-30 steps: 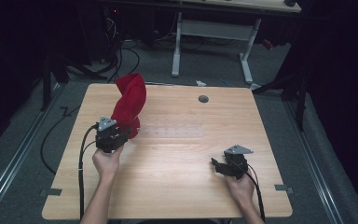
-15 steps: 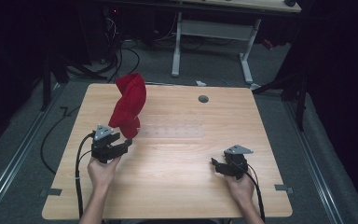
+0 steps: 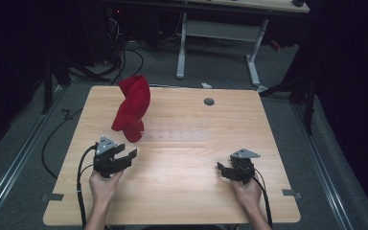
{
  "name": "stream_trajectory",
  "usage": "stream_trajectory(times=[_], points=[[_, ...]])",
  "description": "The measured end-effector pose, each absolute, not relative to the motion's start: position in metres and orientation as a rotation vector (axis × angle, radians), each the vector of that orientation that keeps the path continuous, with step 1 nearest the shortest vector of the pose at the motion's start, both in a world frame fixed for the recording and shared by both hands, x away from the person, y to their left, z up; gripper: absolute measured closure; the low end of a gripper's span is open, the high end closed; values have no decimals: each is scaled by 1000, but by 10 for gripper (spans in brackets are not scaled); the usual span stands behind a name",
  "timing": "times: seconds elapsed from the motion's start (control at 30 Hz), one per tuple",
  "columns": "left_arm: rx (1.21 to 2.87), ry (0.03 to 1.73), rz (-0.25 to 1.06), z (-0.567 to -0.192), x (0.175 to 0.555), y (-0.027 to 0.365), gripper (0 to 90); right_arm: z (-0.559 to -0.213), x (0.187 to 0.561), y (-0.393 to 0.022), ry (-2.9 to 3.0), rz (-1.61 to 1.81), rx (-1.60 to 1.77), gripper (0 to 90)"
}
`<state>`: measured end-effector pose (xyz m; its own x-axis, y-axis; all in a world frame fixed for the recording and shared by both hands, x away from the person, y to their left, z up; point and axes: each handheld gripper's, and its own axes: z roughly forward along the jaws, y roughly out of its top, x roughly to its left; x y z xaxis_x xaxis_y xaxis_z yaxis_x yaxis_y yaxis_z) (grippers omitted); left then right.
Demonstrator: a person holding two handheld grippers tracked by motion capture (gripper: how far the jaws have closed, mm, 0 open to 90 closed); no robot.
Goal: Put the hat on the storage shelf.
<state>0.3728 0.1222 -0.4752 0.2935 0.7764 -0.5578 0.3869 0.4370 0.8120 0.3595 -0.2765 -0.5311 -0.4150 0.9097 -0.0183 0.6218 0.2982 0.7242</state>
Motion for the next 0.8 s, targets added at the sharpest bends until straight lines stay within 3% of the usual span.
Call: stream_trajectory(times=[0.8], points=[[1355,1288,330,-520,356,87,425,-531,359,-277,2151,902,1356,341]])
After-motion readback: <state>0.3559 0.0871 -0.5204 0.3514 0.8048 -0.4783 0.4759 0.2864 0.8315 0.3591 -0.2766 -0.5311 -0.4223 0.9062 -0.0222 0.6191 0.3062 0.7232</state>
